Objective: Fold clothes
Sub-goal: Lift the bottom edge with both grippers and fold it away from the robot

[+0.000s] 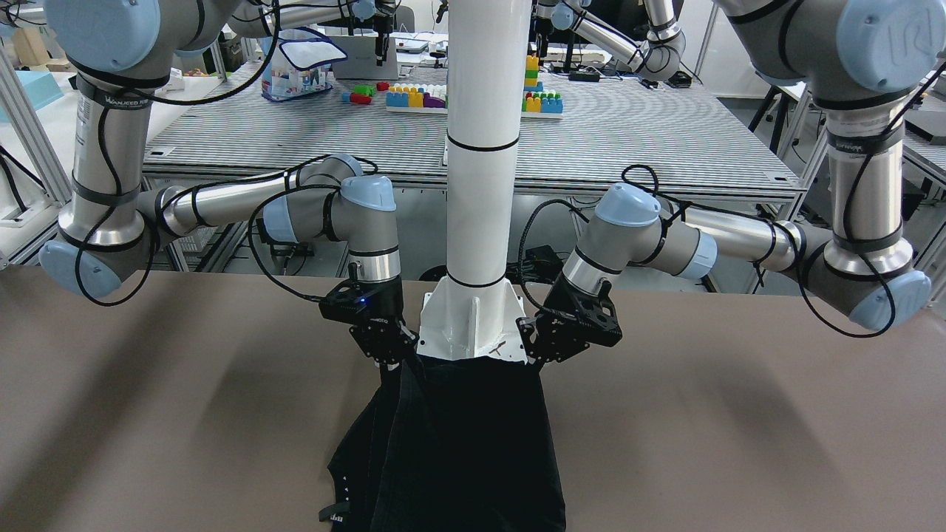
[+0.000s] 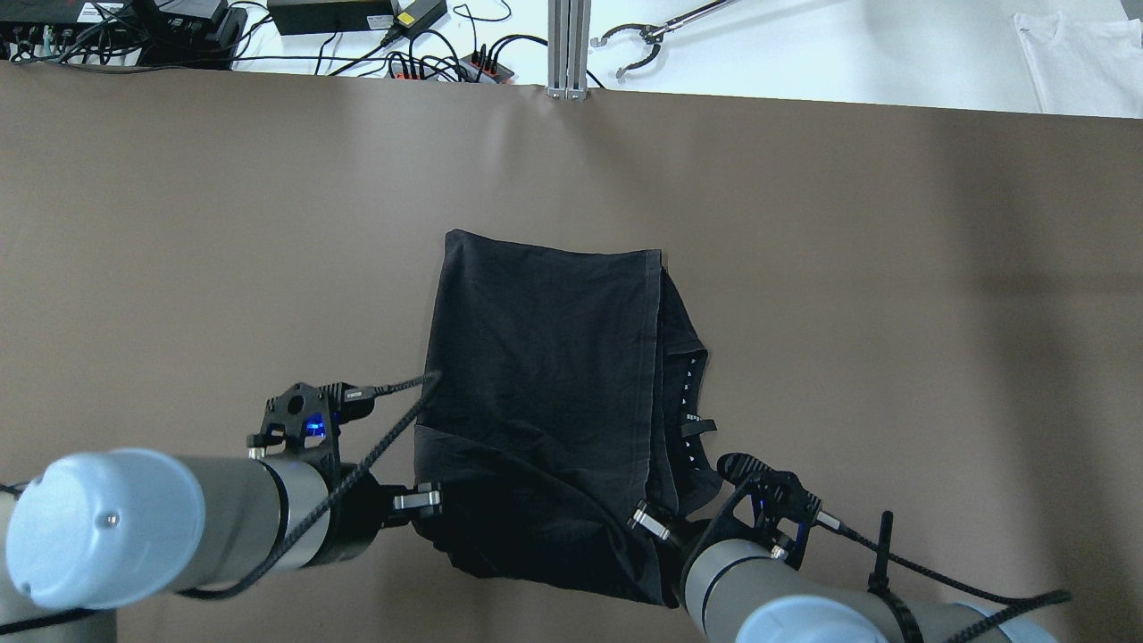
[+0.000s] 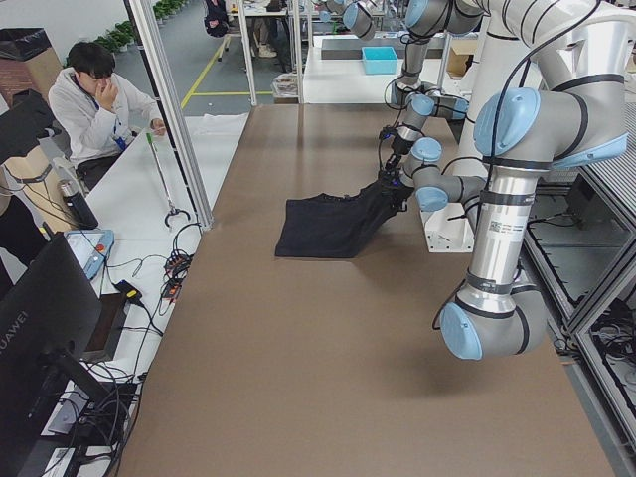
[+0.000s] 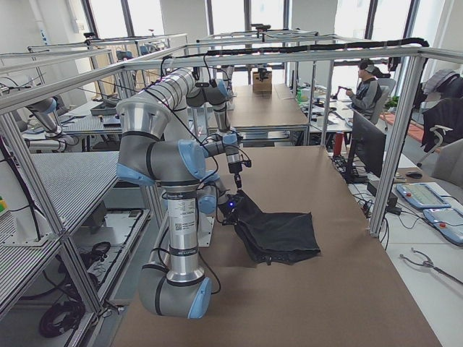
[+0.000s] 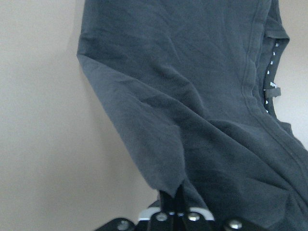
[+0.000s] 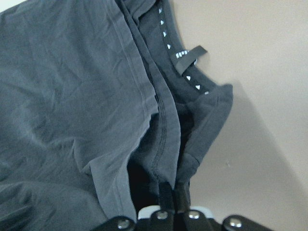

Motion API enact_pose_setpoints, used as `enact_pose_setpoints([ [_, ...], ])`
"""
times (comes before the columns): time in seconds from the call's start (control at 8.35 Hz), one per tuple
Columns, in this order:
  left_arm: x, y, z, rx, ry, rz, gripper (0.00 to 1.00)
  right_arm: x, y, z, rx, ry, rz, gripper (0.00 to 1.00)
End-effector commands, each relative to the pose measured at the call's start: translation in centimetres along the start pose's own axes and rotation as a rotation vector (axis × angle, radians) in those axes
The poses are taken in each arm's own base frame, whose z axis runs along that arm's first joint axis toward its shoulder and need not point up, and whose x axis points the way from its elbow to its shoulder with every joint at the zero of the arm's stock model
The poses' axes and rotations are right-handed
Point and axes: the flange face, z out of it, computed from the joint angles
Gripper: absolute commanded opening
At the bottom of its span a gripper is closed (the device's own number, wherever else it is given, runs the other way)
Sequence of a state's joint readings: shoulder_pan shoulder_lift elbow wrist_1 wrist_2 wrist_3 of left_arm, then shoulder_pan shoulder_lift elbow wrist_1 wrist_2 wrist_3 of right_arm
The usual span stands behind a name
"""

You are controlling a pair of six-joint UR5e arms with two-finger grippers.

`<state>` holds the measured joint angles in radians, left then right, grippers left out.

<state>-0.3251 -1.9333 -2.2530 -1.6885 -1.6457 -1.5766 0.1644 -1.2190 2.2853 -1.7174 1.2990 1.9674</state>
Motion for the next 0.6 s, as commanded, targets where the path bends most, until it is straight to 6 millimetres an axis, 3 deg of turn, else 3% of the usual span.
enact_pose_setpoints([
  [0.0, 1.7, -7.1, -0.6, 0.067, -0.076, 0.048, 0.00, -2.2, -6.2, 2.7, 0.086, 0.041, 0.033, 0.00],
  [0.24, 3.0, -12.1, 0.3, 0.101, -0.102, 0.044, 0.00, -4.2, -8.5, 3.9, 0.130, 0.045, 0.004, 0.00],
  [0.48, 2.2, -15.7, 0.6, 0.130, -0.138, 0.052, 0.00, -4.4, -10.6, 4.8, 0.167, 0.063, 0.009, 0.00],
])
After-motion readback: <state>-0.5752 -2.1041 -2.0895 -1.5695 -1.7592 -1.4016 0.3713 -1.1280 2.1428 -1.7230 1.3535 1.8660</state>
